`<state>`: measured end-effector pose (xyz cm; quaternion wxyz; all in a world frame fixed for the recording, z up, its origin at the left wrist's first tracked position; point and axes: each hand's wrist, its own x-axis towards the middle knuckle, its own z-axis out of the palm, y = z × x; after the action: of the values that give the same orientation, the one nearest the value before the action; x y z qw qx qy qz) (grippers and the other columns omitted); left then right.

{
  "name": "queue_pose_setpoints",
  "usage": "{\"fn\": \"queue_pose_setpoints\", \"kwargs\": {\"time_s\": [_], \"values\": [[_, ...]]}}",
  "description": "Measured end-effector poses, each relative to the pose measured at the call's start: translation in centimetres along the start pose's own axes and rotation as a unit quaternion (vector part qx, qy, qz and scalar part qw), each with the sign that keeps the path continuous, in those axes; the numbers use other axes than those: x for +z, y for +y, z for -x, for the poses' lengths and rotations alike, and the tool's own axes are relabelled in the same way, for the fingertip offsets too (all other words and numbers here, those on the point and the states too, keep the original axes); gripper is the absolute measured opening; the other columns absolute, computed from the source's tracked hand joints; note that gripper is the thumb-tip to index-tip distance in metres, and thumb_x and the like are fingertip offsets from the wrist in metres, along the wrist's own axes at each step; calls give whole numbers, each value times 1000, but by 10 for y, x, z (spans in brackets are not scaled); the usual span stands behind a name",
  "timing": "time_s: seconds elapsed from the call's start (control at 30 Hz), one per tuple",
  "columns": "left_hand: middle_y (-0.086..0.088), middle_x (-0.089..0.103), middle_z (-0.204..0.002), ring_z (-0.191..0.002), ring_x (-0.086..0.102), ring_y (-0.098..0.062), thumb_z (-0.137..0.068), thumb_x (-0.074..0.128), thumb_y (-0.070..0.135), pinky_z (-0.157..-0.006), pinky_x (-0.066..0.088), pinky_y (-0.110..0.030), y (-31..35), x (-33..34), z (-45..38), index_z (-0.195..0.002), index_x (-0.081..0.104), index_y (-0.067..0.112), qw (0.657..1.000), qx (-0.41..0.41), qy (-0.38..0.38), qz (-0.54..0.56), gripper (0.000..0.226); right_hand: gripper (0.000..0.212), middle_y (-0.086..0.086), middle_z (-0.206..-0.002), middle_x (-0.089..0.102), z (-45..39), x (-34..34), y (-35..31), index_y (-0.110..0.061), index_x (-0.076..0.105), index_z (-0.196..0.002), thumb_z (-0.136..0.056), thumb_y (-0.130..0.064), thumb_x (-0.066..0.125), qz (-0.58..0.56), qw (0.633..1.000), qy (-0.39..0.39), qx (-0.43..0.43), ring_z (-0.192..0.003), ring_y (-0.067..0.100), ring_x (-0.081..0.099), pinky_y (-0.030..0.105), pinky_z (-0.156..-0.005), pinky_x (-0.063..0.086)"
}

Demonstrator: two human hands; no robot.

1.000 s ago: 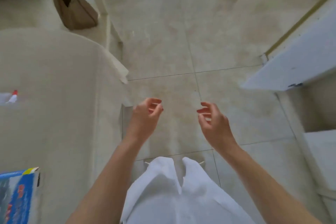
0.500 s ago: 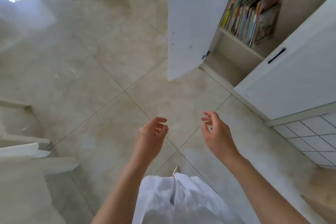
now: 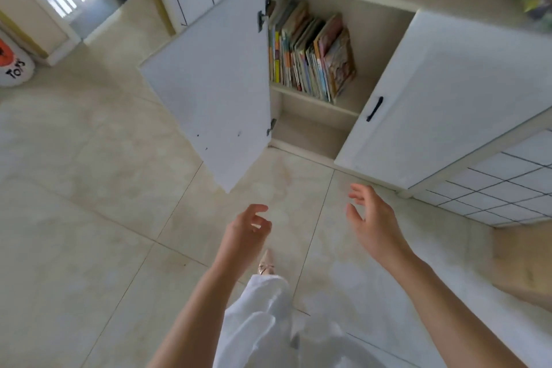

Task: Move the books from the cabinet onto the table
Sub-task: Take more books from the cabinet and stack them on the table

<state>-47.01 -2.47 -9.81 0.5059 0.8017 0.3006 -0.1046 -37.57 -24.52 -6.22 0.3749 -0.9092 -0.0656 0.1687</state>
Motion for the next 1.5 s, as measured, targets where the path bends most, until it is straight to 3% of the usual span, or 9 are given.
{"fn": "queue_pose_setpoints", "kwargs": {"time_s": [0.23, 0.43, 0.6, 0.73, 0.87, 1.0, 1.13, 1.27, 1.5], "values": [[12, 66, -87, -86, 66, -15, -86, 59, 18, -68, 55, -30, 82, -26, -137, -113, 62, 29, 991, 82, -56, -89, 29, 30, 1, -109, 64, -103, -14, -34, -13, 54, -122, -93, -12, 57, -84, 992, 63, 64, -106, 19, 62, 24, -89, 43], [13, 67, -98, -81, 64, -6, -85, 59, 21, -56, 45, -18, 145, -15, -232, -111, 61, 33, 985, 111, -77, -104, 29, 29, -1, -111, 66, -195, -40, -47, -16, 57, -121, -93, -22, 58, -102, 986, 82, 108, -97, 14, 61, 22, -78, 46], [9, 65, -109, -87, 62, -11, -84, 62, 17, -62, 46, -18, 180, 13, -304, -116, 60, 26, 985, 112, -89, -95, 33, 37, 0, -118, 64, -287, -61, -42, -22, 56, -122, -88, -37, 59, -128, 980, 37, 146, -108, 19, 62, 47, -97, 50], [3, 61, -122, -95, 62, -13, -84, 65, 15, -69, 47, -19, 192, 43, -360, -125, 56, 20, 988, 96, -95, -73, 42, 39, -2, -106, 64, -363, -69, -37, -18, 54, -125, -90, -36, 59, -175, 966, -21, 188, -101, 19, 64, 48, -94, 53], [0, 57, -131, -100, 58, -13, -85, 65, 13, -80, 45, -25, 199, 69, -413, -132, 50, 18, 992, 94, -79, -37, 49, 18, -1, -112, 64, -438, -66, -36, -28, 57, -97, -91, -44, 60, -188, 957, -74, 209, -102, 20, 64, 46, -91, 54], [0, 51, -137, -114, 56, -17, -85, 67, 12, -92, 49, -33, 212, 90, -462, -141, 40, 19, 992, 115, -48, 5, 62, 54, 7, -121, 64, -518, -55, -41, -20, 52, -125, -85, -53, 63, -216, 941, -90, 245, -101, 25, 64, 42, -75, 56], [-2, 47, -140, -118, 56, -23, -83, 71, 11, -98, 50, -46, 223, 108, -506, -148, 27, 23, 991, 120, -8, 57, 79, 98, 19, -146, 42, -582, -36, -55, -20, 33, -145, -69, -69, 68, -245, 927, -97, 269, -122, 46, 50, 63, -94, 46], [-3, 45, -139, -119, 55, -25, -82, 70, 8, -96, 50, -51, 220, 121, -532, -150, 22, 28, 985, 142, 10, 99, 86, 108, 22, -152, 32, -622, -16, -65, -24, 26, -148, -61, -70, 73, -225, 922, -94, 300, -127, 53, 42, 72, -94, 40], [0, 41, -136, -106, 57, -14, -83, 68, 7, -89, 56, -39, 206, 135, -544, -147, 23, 37, 974, 209, 20, 81, 84, 43, 21, -108, 62, -636, -13, -52, -9, 54, -114, -84, -39, 60, -165, 936, -126, 285, -95, 42, 61, 58, -78, 53]]}}
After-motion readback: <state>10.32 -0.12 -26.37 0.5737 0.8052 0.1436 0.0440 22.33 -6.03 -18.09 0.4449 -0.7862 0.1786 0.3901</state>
